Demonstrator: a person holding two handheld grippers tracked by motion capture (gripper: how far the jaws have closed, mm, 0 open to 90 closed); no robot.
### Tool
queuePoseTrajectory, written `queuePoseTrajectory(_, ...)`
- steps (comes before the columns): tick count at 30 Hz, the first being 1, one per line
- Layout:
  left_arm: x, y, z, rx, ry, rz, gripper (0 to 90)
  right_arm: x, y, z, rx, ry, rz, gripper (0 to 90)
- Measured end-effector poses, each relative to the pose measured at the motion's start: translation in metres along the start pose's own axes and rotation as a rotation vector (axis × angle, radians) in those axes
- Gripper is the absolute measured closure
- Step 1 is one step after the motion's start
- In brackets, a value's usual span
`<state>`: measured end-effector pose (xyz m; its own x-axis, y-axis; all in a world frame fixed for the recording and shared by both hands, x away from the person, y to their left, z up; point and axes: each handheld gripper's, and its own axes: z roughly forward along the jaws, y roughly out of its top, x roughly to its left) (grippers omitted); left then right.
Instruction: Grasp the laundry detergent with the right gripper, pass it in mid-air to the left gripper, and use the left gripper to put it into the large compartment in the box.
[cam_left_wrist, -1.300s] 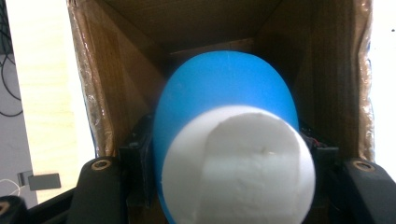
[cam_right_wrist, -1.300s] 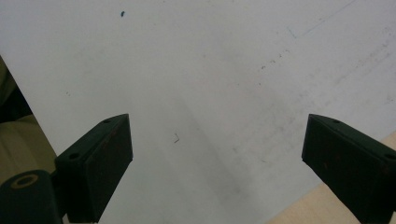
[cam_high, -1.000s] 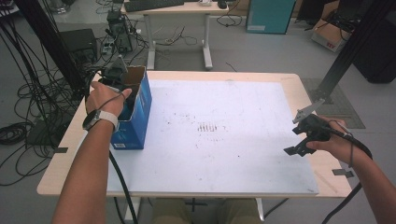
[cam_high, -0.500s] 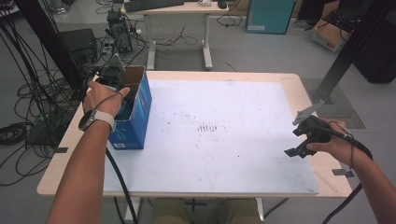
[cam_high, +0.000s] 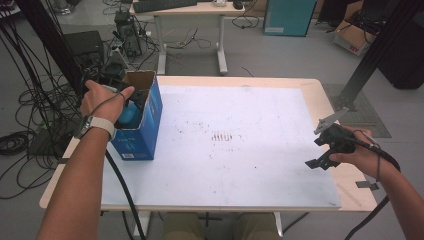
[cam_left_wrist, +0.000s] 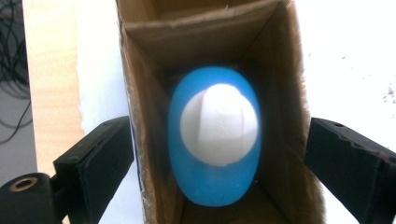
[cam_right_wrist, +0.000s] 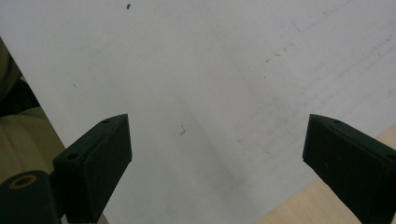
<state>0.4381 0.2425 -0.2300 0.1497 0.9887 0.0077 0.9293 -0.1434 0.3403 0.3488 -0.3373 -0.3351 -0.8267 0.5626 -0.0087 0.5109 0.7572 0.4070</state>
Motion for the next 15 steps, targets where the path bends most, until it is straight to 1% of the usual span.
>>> queuePoseTrajectory(1,0.0,0.0,-0.004,-0.016,-0.002,0.017,8.4,0.0,-0.001,-0.001,-0.005,-0.006,0.006,7.4)
queuePoseTrajectory(3,-0.002,0.001,-0.014,-0.032,-0.015,0.038,8.4,0.0,-0.002,-0.002,-0.001,-0.006,-0.001,7.4)
queuePoseTrajectory(4,-0.004,0.001,-0.019,-0.054,-0.022,0.046,8.4,0.0,-0.002,-0.003,0.003,-0.004,0.003,7.4)
queuePoseTrajectory(7,-0.009,0.002,-0.036,-0.089,-0.041,0.094,8.4,0.001,-0.004,-0.004,0.0,-0.007,0.009,7.4)
queuePoseTrajectory(9,-0.015,0.003,-0.046,-0.104,-0.05,0.134,8.4,0.0,-0.004,-0.006,-0.006,-0.007,0.008,7.4)
queuePoseTrajectory(10,-0.018,0.003,-0.05,-0.112,-0.054,0.151,8.4,0.0,-0.004,-0.006,-0.009,-0.007,-0.004,7.4)
queuePoseTrajectory(11,-0.021,0.003,-0.054,-0.12,-0.06,0.174,8.3,0.001,-0.004,-0.007,-0.008,-0.006,0.009,7.4)
queuePoseTrajectory(12,-0.025,0.004,-0.058,-0.135,-0.07,0.196,8.3,0.001,-0.003,-0.007,-0.009,-0.004,0.005,7.4)
queuePoseTrajectory(13,-0.029,0.003,-0.062,-0.141,-0.082,0.209,8.4,0.001,-0.003,-0.008,-0.008,-0.005,0.008,7.4)
queuePoseTrajectory(15,-0.039,0.003,-0.069,-0.15,-0.1,0.254,7.8,0.002,-0.002,-0.008,-0.011,-0.006,0.009,7.4)
